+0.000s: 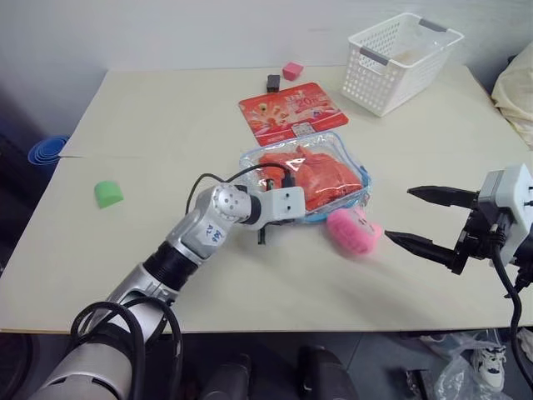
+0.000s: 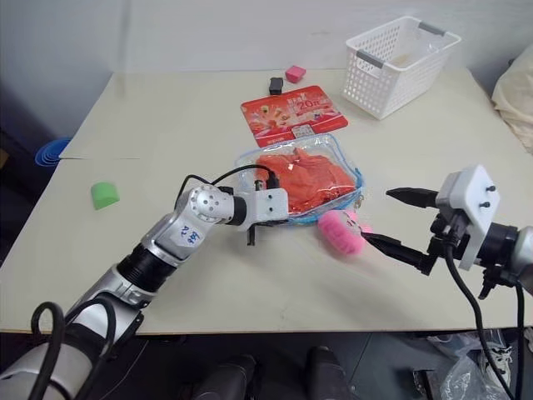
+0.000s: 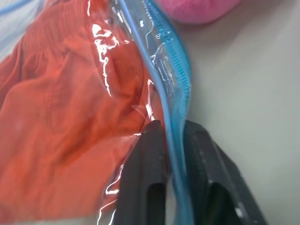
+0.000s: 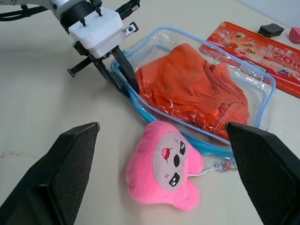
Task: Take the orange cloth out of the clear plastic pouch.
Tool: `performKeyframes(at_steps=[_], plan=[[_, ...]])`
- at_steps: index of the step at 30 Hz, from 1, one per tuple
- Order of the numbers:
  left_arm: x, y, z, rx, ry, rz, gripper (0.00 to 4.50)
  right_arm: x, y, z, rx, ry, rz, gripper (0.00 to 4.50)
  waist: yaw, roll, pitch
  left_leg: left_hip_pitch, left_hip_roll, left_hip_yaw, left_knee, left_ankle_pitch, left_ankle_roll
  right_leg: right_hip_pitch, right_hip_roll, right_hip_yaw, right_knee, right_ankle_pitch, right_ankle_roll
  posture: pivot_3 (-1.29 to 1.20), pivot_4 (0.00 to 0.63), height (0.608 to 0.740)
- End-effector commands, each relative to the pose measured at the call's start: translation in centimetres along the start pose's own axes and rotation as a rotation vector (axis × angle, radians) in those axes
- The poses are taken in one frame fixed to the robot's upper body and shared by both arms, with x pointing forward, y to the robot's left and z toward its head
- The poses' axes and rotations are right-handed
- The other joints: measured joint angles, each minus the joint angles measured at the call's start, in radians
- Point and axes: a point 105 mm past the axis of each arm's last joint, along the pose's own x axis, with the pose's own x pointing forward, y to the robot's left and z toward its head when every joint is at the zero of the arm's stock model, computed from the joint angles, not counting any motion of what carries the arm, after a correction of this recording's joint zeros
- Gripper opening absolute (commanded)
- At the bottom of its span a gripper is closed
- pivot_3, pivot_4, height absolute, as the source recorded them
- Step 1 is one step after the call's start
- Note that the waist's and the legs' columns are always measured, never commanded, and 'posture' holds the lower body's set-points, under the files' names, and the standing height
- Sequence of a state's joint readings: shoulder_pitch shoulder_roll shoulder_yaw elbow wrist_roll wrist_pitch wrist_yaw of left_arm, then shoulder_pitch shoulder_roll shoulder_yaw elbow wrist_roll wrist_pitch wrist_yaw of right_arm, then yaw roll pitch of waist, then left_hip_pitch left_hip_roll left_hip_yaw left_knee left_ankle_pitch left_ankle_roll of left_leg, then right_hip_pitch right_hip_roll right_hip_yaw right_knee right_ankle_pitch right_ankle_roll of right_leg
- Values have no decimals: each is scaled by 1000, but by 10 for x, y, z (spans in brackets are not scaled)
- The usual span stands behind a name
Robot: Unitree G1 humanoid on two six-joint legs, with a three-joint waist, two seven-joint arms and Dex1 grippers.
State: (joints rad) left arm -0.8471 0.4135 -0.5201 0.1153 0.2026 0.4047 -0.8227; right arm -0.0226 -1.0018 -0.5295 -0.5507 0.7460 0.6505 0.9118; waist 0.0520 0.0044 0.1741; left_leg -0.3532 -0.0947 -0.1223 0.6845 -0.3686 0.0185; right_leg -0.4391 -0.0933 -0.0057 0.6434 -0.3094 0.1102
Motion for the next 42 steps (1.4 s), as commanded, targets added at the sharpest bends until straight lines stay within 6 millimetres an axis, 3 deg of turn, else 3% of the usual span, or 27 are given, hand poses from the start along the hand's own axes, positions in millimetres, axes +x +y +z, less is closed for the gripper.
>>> performKeyframes(at_steps=[1,4,10,14,19,26,30,38,41,42], plan=[[-13,1,0,41,-5,13,20,-3,-2,10,-52,-25,-12,4500,0,0,0,0,0,0,0,0,0,0,0,0,0,0,0,0,150,740],[-27,3,-12,61,16,26,20,-4,-3,10,-52,-24,-9,4500,0,0,0,0,0,0,0,0,0,0,0,0,0,0,0,0,150,740],[-72,-11,-27,288,-102,-128,20,-4,-1,8,-48,-13,27,4500,-7,0,0,0,1,2,0,0,0,-3,0,2,1,0,0,0,150,740],[-89,-14,-43,405,-137,-204,20,-6,7,6,-38,4,93,4500,0,0,0,0,0,2,0,0,0,-3,0,2,1,0,0,0,150,740],[-92,-16,-59,426,-149,-242,20,-7,10,3,-36,25,144,4500,2,0,0,-1,-1,2,1,0,1,-2,-1,1,0,0,0,0,150,740],[-87,-24,-57,386,-165,-239,20,-7,16,-4,-36,46,160,4500,-1,-1,0,-1,-1,2,1,0,1,-2,-1,1,1,0,0,0,150,740],[-92,-26,-53,287,-171,-234,967,-7,16,-4,-34,40,159,4500,-4,-1,0,-1,0,2,1,0,1,-3,-1,2,2,0,0,0,150,740],[-112,-38,-53,223,-137,-255,3466,-5,11,-7,-39,45,146,4500,-11,-1,0,-1,0,2,1,0,1,-3,-1,2,3,0,0,0,150,740],[-137,-38,-40,12,-190,-257,4385,-8,13,-22,-16,89,128,4500,-11,-1,0,-2,0,2,1,0,1,-3,-1,2,2,0,0,0,150,740],[-150,-37,-32,-92,-234,-271,4451,-9,15,-29,-7,106,126,4500,-11,-2,0,-1,0,2,1,0,1,-3,0,2,2,0,0,0,150,740]])
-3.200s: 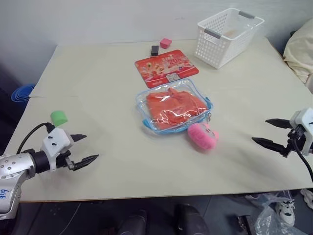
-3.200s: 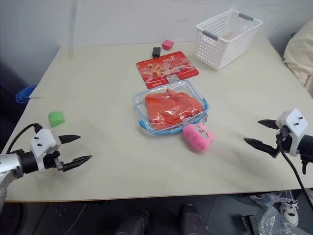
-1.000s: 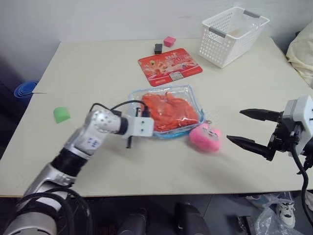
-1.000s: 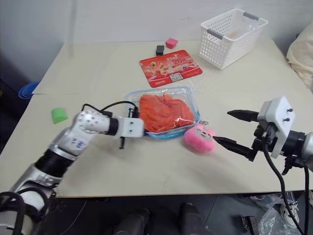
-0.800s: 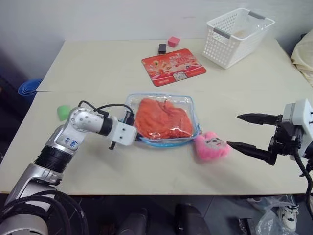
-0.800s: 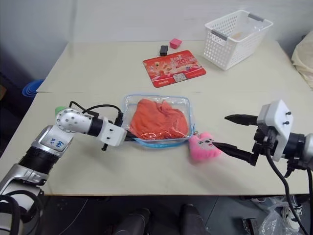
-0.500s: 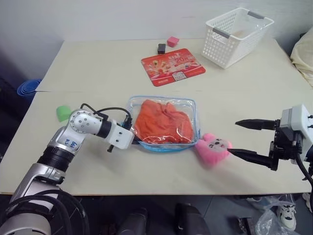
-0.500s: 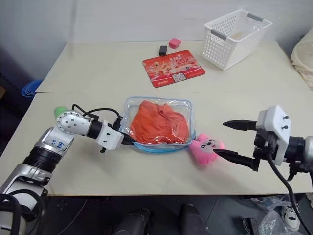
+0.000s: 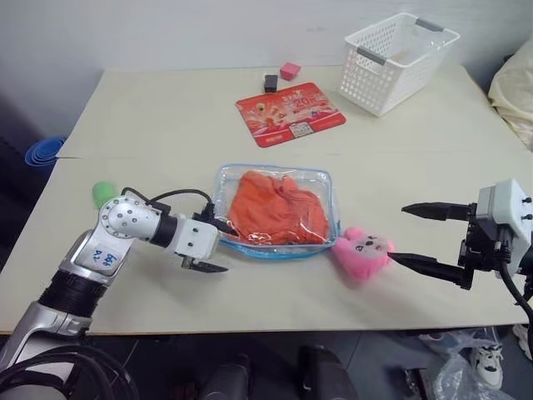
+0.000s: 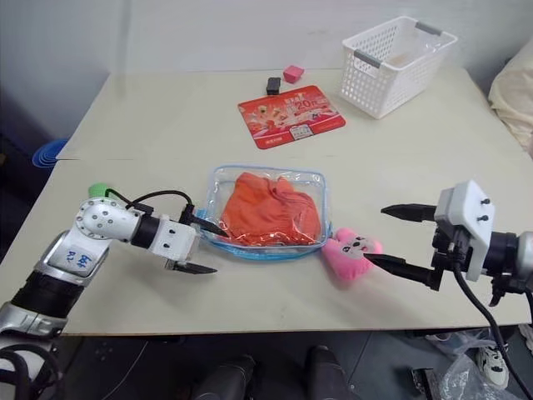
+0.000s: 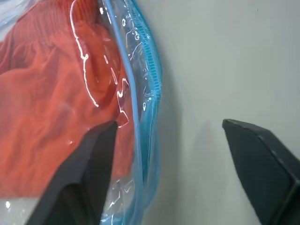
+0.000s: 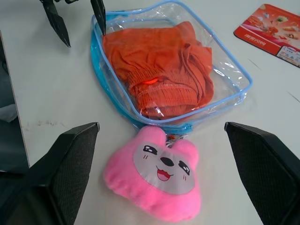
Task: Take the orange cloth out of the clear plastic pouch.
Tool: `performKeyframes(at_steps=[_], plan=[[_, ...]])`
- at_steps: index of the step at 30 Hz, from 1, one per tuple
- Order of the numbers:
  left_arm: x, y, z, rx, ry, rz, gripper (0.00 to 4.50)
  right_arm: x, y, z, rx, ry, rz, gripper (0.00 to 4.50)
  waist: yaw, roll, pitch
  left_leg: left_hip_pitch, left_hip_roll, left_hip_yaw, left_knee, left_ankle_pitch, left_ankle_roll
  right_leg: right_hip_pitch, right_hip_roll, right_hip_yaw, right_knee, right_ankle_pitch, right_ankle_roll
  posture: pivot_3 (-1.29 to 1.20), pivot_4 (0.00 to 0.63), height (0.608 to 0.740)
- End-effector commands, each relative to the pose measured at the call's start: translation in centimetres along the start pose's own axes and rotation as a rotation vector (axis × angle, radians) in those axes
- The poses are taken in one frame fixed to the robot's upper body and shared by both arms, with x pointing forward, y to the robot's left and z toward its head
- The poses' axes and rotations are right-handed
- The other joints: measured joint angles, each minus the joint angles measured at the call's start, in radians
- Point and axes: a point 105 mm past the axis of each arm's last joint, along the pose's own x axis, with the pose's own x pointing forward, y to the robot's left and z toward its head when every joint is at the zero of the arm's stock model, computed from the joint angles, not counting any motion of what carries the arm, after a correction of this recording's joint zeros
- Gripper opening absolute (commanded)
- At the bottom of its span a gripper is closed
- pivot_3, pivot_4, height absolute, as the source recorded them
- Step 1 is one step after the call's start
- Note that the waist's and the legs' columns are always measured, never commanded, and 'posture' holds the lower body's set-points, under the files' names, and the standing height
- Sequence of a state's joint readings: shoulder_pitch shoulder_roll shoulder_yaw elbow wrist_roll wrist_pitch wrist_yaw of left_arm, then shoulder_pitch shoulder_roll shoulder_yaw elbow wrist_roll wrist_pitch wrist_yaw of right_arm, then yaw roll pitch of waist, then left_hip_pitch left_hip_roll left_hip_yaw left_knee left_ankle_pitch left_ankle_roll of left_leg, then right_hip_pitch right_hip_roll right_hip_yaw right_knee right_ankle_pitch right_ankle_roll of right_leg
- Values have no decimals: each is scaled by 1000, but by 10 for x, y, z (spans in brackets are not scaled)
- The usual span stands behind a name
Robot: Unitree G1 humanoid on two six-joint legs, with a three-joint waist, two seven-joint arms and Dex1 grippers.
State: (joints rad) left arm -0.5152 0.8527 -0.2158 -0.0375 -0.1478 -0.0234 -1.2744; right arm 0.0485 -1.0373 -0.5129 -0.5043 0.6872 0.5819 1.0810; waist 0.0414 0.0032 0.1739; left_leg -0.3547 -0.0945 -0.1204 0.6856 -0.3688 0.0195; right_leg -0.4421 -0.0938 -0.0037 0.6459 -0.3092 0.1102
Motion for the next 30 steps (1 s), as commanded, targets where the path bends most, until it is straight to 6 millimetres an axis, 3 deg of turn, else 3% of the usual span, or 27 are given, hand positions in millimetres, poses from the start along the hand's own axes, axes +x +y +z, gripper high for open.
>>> performKeyframes(at_steps=[1,5,10,13,19,25,30], plan=[[-42,4,39,-241,-178,27,4451,0,6,-17,14,36,-14,4500,-3,-2,1,0,0,0,-1,0,0,0,0,0,0,0,0,0,150,740],[-64,4,66,-394,-309,-16,4451,9,7,-38,58,35,-68,4500,-7,-2,1,0,0,0,0,0,0,0,0,0,0,0,0,0,150,740],[-59,2,74,-388,-318,-27,4451,25,8,-65,125,38,-121,4500,-17,-2,1,2,-1,-1,0,0,0,3,0,0,0,0,0,0,150,740],[-52,-2,74,-364,-295,-46,4500,35,13,-75,153,33,-118,3907,-21,-2,1,2,0,0,-1,0,0,2,0,1,0,0,0,0,150,740],[-47,3,73,-342,-286,-18,4500,44,16,-76,178,-6,-123,1871,-19,-2,1,2,0,0,-1,0,-1,1,1,2,0,0,0,0,150,740],[-48,7,71,-328,-278,12,4500,38,26,-74,182,-7,-82,11,-18,-2,1,2,0,0,-1,0,-1,1,1,2,0,0,0,0,150,740],[-48,9,69,-319,-273,21,4500,25,30,-65,181,-16,-45,11,-17,-2,1,2,0,0,-1,0,-1,2,1,2,0,0,0,0,150,740]])
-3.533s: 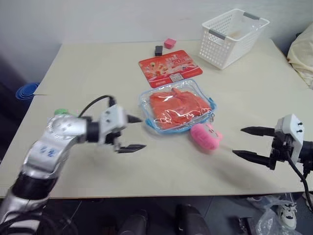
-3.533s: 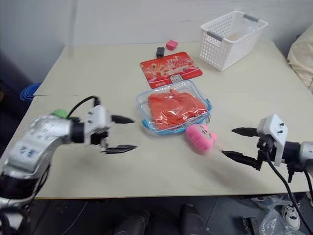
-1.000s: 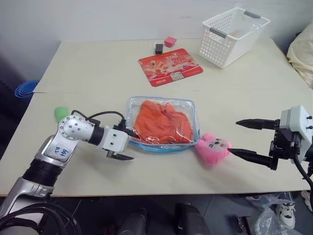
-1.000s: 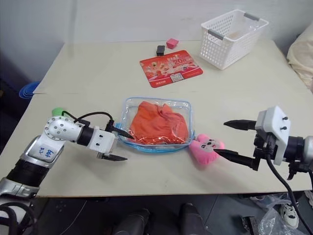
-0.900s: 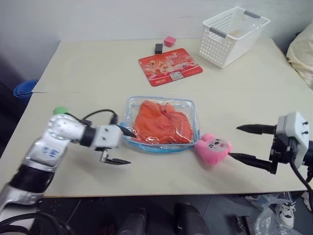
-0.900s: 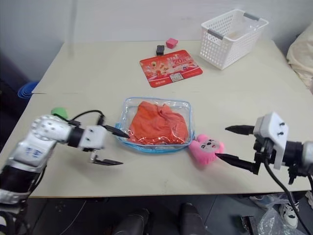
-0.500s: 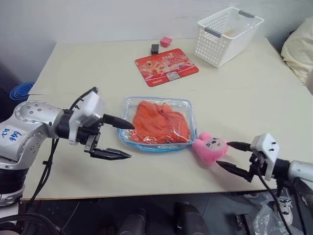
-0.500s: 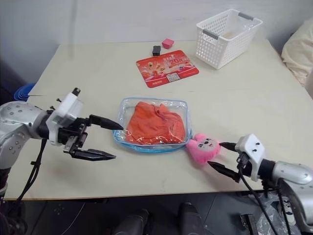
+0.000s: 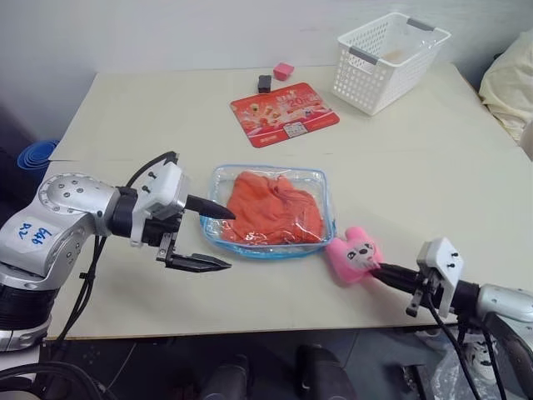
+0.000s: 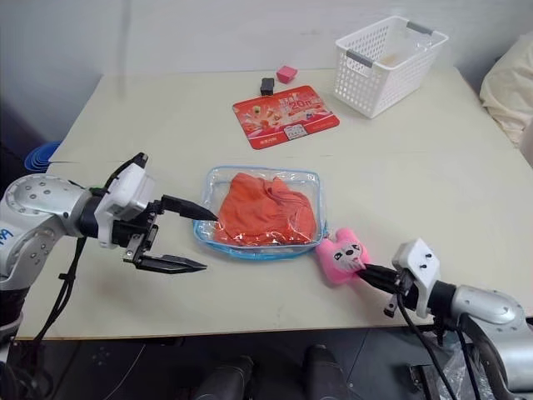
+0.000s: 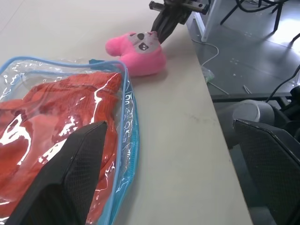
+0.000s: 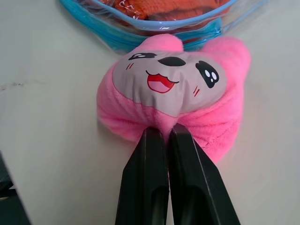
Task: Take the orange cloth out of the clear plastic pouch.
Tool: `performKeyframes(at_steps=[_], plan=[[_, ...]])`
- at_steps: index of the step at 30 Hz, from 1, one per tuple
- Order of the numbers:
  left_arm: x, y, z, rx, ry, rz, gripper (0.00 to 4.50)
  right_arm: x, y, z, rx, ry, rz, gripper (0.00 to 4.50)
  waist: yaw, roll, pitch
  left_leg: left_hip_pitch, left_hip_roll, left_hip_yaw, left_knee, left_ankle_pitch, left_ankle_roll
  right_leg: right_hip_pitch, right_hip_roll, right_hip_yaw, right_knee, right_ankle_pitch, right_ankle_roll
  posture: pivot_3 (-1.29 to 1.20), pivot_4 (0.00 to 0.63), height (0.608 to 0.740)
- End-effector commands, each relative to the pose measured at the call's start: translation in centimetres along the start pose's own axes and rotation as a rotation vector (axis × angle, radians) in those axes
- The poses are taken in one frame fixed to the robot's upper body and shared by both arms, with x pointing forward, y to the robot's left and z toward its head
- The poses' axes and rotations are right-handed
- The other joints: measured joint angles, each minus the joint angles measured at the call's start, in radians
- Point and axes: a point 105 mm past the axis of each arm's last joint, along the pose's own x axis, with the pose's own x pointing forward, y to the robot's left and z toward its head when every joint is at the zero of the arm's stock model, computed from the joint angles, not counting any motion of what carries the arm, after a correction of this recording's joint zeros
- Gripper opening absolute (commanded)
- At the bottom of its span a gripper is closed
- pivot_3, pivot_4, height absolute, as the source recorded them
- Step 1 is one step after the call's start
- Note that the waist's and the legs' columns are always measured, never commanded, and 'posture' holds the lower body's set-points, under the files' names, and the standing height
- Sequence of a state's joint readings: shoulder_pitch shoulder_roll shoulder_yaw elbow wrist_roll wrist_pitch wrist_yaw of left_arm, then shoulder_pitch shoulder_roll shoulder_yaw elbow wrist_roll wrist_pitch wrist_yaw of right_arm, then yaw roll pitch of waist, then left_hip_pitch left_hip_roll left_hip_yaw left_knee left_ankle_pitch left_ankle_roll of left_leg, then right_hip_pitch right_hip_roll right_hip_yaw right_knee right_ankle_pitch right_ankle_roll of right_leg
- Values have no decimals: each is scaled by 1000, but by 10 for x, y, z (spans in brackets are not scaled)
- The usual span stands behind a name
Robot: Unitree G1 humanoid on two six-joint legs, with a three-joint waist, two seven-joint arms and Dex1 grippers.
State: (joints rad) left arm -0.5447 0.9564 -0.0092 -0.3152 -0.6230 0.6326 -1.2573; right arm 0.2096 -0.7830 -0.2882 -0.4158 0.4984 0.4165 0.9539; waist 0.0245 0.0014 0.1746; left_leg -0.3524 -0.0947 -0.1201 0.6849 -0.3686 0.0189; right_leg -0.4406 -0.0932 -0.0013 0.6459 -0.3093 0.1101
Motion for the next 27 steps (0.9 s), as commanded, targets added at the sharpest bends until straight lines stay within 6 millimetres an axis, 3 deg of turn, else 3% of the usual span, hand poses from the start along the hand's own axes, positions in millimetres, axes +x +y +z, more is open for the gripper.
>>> performKeyframes(at_steps=[1,7,10,14,22,25,27], plan=[[-3,3,7,47,-5,21,4500,-12,4,20,-53,-28,36,11,-1,0,0,0,0,0,0,0,0,0,0,0,0,0,0,0,150,740],[-2,7,9,57,-14,23,4500,-15,24,38,-127,5,154,11,0,0,0,0,0,0,0,0,0,0,0,0,0,0,0,0,150,740],[2,7,10,62,-17,10,4500,-3,47,48,-188,3,281,11,0,0,0,0,0,0,0,0,0,0,0,0,0,0,0,0,150,740],[7,4,10,64,-21,-16,4500,16,62,59,-248,-29,384,11,-1,-1,0,0,0,0,0,0,0,0,0,0,0,0,0,0,150,740],[21,5,6,73,-14,-62,4500,65,64,35,-365,35,431,11,1,-2,-1,-1,-1,0,0,0,0,-1,-1,-1,-1,0,0,0,150,740],[29,5,5,77,-18,-79,4500,79,60,13,-414,104,412,11,-1,-2,-1,-1,-1,0,1,0,0,-1,-1,-1,0,0,0,0,150,740],[35,4,4,88,-13,-97,4500,81,58,6,-424,120,400,501,-1,-2,-1,-1,0,0,1,0,0,-1,0,-1,0,0,0,0,150,740]])
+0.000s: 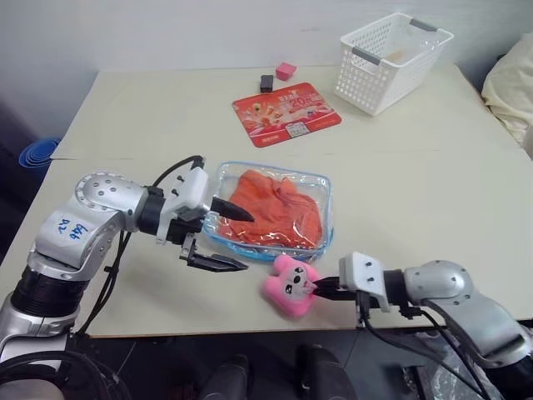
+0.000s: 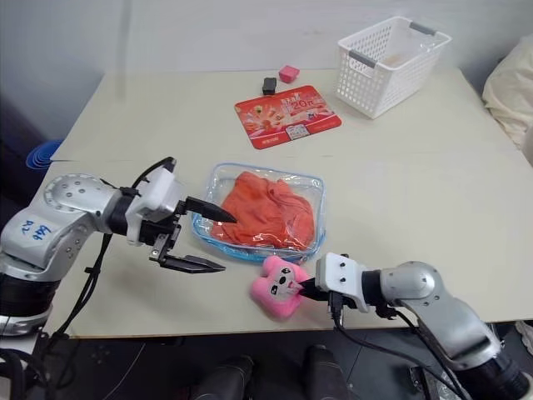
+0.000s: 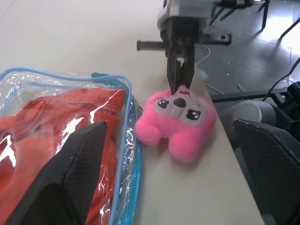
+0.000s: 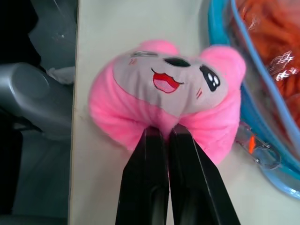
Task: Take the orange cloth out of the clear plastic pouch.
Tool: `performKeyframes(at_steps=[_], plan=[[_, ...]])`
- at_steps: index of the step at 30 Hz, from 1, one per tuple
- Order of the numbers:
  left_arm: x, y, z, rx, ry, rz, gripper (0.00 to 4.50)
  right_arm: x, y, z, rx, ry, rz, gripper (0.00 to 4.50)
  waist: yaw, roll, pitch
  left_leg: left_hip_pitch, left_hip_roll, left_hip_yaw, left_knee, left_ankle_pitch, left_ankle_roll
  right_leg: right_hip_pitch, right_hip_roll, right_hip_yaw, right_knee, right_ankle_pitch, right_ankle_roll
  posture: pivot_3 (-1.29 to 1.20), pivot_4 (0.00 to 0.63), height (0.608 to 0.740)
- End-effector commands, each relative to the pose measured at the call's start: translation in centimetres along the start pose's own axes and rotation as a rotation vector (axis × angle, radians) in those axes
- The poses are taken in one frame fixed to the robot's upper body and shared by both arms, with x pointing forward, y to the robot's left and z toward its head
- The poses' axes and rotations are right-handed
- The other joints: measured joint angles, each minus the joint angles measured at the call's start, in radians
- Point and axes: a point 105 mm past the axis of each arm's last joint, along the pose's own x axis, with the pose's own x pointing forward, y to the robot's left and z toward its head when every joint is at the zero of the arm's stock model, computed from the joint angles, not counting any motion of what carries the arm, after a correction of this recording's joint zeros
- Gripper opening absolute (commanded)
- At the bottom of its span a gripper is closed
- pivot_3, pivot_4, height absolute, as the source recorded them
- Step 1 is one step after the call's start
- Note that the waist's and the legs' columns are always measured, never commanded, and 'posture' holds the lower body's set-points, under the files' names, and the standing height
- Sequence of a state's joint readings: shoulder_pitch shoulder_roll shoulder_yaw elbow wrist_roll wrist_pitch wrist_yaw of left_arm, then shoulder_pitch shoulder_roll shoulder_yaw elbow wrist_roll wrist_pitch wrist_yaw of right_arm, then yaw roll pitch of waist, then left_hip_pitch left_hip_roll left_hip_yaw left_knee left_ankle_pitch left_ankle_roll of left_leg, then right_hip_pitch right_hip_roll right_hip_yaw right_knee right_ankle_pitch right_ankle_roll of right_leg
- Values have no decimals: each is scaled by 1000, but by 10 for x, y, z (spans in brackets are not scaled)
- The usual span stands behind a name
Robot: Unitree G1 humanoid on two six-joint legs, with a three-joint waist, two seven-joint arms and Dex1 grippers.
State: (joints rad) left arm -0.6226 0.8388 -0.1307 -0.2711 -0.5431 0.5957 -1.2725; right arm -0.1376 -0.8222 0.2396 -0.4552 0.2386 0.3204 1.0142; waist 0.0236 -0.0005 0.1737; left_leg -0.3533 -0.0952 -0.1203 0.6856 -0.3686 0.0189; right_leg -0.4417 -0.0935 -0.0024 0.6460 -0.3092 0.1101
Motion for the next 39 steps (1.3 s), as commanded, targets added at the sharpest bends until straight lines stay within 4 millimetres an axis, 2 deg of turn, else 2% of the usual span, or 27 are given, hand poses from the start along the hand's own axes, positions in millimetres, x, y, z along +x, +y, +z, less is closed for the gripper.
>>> performKeyframes(at_steps=[1,7,12,16,19,22,27,36,39], plan=[[7,-1,3,58,13,-20,4500,6,3,-16,-9,51,-7,678,-1,-1,-1,0,0,0,0,0,0,0,0,0,0,0,0,0,150,740],[20,-4,-2,98,31,-84,4500,0,11,-4,17,13,5,2709,-3,-2,-1,0,1,0,0,0,-1,0,1,0,1,0,0,0,150,740],[29,-2,-2,146,37,-150,4500,-18,3,16,-6,-27,-66,4419,1,-2,-1,0,0,0,1,0,-1,0,1,1,1,0,0,0,150,740],[46,-2,-6,212,71,-255,4500,-49,2,38,-10,-56,-76,4470,3,-3,-1,0,0,0,1,0,0,0,1,0,0,0,0,0,150,740],[63,-5,-16,269,111,-343,4500,-71,-4,40,-7,-7,-80,4470,4,-3,-1,-1,0,0,2,0,0,1,1,0,0,0,0,0,150,740],[77,-8,-19,291,108,-401,4500,-80,-16,36,-28,38,-111,4470,3,-3,-1,-1,0,0,2,0,0,1,1,-1,0,0,0,0,150,740],[102,-12,-19,313,86,-446,4500,-78,-24,24,-10,52,-128,4470,3,-3,-1,-1,0,0,2,0,0,0,1,0,1,0,0,0,150,740],[130,-14,-30,342,99,-374,4500,-73,-57,2,-282,197,-192,4470,1,-3,-1,-1,0,1,4,0,0,0,1,1,2,0,0,0,150,740],[127,-15,-37,363,122,-371,3900,-71,-68,1,-374,214,-198,4500,1,-3,-1,-1,0,1,5,0,0,0,1,1,2,0,0,0,150,740]])
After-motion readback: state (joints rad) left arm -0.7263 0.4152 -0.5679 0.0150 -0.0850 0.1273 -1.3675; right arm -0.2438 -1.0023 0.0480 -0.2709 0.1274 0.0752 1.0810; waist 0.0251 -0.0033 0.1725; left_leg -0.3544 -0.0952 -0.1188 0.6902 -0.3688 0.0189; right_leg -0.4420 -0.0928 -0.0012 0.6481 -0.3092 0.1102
